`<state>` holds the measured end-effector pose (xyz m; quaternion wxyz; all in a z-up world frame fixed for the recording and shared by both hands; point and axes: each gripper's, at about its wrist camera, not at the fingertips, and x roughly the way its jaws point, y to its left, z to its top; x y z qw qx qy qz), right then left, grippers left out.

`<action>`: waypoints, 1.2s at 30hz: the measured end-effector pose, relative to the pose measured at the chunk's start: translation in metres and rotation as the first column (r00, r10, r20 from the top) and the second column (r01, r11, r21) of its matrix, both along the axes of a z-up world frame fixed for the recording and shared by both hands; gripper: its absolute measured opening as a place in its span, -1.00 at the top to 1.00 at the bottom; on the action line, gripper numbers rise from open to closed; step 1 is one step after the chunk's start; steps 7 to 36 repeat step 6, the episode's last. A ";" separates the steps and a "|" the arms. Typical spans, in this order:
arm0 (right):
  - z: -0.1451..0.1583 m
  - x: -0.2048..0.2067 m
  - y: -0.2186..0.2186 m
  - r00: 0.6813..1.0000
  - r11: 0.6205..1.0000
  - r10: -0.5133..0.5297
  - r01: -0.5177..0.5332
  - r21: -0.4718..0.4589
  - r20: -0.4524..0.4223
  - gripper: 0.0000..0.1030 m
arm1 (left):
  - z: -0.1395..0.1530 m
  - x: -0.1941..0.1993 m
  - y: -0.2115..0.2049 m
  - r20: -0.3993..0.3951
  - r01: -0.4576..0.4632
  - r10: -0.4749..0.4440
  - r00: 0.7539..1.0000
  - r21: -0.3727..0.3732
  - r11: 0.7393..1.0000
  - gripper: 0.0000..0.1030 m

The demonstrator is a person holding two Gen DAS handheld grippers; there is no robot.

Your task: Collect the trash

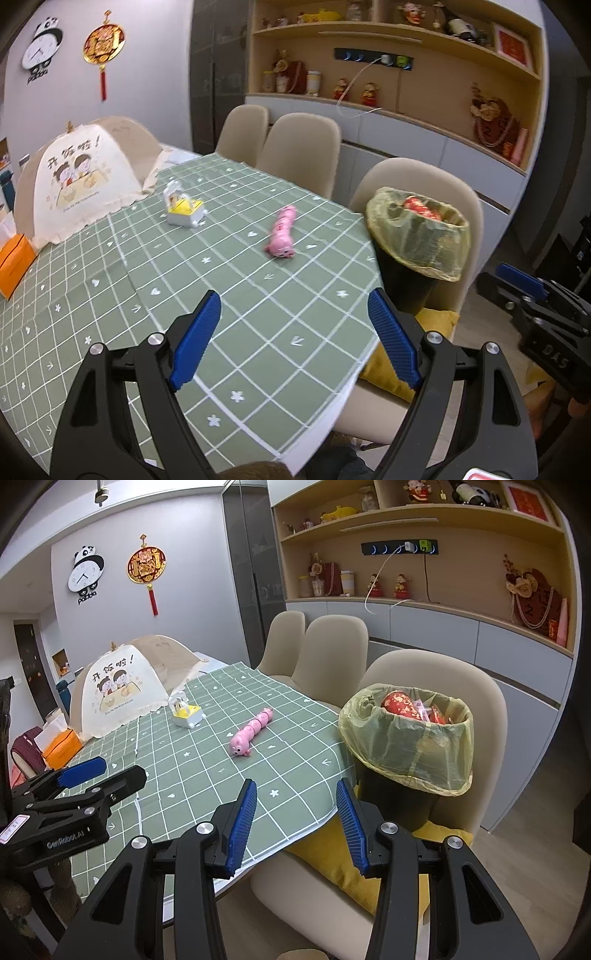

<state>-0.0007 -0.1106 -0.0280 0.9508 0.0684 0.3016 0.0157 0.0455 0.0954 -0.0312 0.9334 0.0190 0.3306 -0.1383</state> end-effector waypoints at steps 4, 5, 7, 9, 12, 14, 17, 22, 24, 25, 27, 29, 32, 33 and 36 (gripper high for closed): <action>-0.006 0.026 0.008 0.997 0.998 0.054 -0.055 -0.011 -0.056 0.14 | -0.026 0.035 0.037 -0.132 -0.126 0.130 0.983 0.037 0.991 -0.51; -0.010 0.039 0.015 0.992 0.995 0.097 -0.099 -0.014 -0.085 0.07 | -0.034 0.044 0.053 -0.161 -0.184 0.189 0.969 0.043 0.982 -0.51; -0.014 0.049 0.022 0.986 0.991 0.130 -0.133 -0.014 -0.103 0.05 | -0.044 0.055 0.081 -0.190 -0.277 0.280 0.941 0.041 0.960 -0.51; -0.014 0.049 0.022 0.986 0.991 0.130 -0.133 -0.014 -0.103 0.05 | -0.044 0.055 0.081 -0.190 -0.277 0.280 0.941 0.041 0.960 -0.51; -0.014 0.049 0.022 0.986 0.991 0.130 -0.133 -0.014 -0.103 0.05 | -0.044 0.055 0.081 -0.190 -0.277 0.280 0.941 0.041 0.960 -0.51; -0.014 0.049 0.022 0.986 0.991 0.130 -0.133 -0.014 -0.103 0.05 | -0.044 0.055 0.081 -0.190 -0.277 0.280 0.941 0.041 0.960 -0.51; -0.014 0.049 0.022 0.986 0.991 0.130 -0.133 -0.014 -0.103 0.05 | -0.044 0.055 0.081 -0.190 -0.277 0.280 0.941 0.041 0.960 -0.51; -0.014 0.049 0.022 0.986 0.991 0.130 -0.133 -0.014 -0.103 0.05 | -0.044 0.055 0.081 -0.190 -0.277 0.280 0.941 0.041 0.960 -0.51; -0.014 0.049 0.022 0.986 0.991 0.130 -0.133 -0.014 -0.103 0.05 | -0.044 0.055 0.081 -0.190 -0.277 0.280 0.941 0.041 0.960 -0.51; -0.014 0.049 0.022 0.986 0.991 0.130 -0.133 -0.014 -0.103 0.05 | -0.044 0.055 0.081 -0.190 -0.277 0.280 0.941 0.041 0.960 -0.51; -0.014 0.049 0.022 0.986 0.991 0.130 -0.133 -0.014 -0.103 0.05 | -0.044 0.055 0.081 -0.190 -0.277 0.280 0.941 0.041 0.960 -0.51; -0.014 0.049 0.022 0.986 0.991 0.130 -0.133 -0.014 -0.103 0.05 | -0.044 0.055 0.081 -0.190 -0.277 0.280 0.941 0.041 0.960 -0.51; -0.014 0.049 0.022 0.986 0.991 0.130 -0.133 -0.014 -0.103 0.05 | -0.044 0.055 0.081 -0.190 -0.277 0.280 0.941 0.041 0.960 -0.51; -0.014 0.049 0.022 0.986 0.991 0.130 -0.133 -0.014 -0.103 0.05 | -0.044 0.055 0.081 -0.190 -0.277 0.280 0.941 0.041 0.960 -0.51; -0.014 0.049 0.022 0.986 0.991 0.130 -0.133 -0.014 -0.103 0.05 | -0.044 0.055 0.081 -0.190 -0.277 0.280 0.941 0.041 0.960 -0.51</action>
